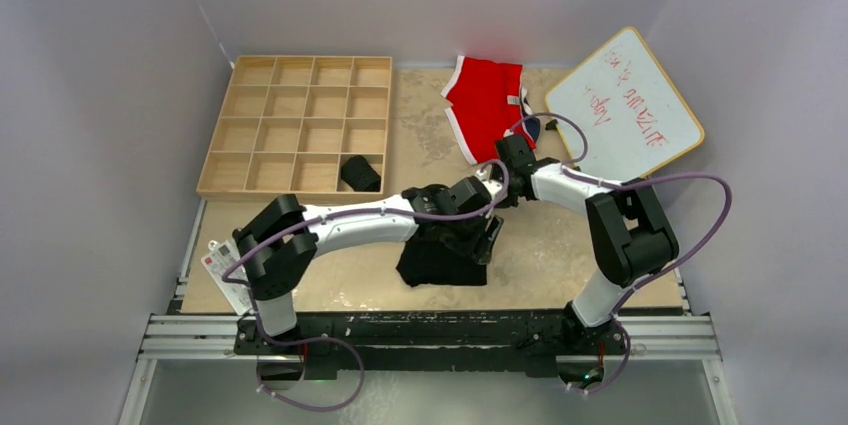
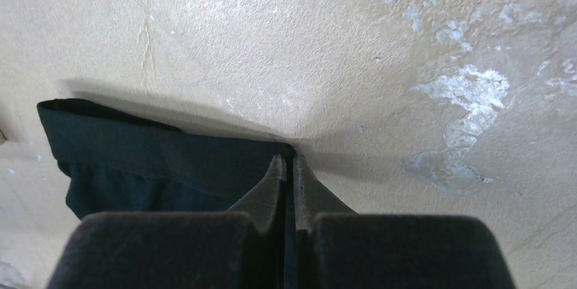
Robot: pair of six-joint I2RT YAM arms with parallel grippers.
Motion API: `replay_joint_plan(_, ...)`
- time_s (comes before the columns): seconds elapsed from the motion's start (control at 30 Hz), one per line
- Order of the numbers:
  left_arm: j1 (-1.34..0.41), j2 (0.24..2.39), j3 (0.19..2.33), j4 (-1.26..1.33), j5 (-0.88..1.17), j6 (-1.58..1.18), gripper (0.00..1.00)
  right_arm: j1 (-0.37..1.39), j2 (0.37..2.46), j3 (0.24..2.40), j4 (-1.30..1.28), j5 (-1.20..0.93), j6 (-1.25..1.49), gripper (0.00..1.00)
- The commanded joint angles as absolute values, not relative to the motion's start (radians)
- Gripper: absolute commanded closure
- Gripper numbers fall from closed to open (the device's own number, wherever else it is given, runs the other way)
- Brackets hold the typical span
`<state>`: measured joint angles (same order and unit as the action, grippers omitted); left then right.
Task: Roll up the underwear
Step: Fold the underwear at the center of the board.
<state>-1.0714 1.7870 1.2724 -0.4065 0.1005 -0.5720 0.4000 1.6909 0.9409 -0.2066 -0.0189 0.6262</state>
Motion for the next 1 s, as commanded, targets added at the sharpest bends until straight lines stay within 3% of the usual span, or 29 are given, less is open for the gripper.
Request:
replay_joint_plan(0.0,-1.134,1.815,1.305,-0.387,0.094,-0.539,0.4,0.388,1.693,0.881,-0.244,-0.055,0.669,1.0)
replay_joint_plan(0.4,-1.228,1.896,1.362,-0.425,-0.095,-0.635,0.45,0.34,1.712,0.817,-0.175,-0.147,0.691,1.0)
replay_joint_plan(0.7,-1.253,1.967,1.434,-0.45,-0.048,-0.551,0.58,0.32,1.717,0.806,-0.166,-0.16,0.69,1.0)
replay_joint_plan(0.97,-1.264,2.02,1.457,-0.496,-0.094,-0.534,0.59,0.315,1.737,0.812,-0.166,-0.169,0.691,1.0)
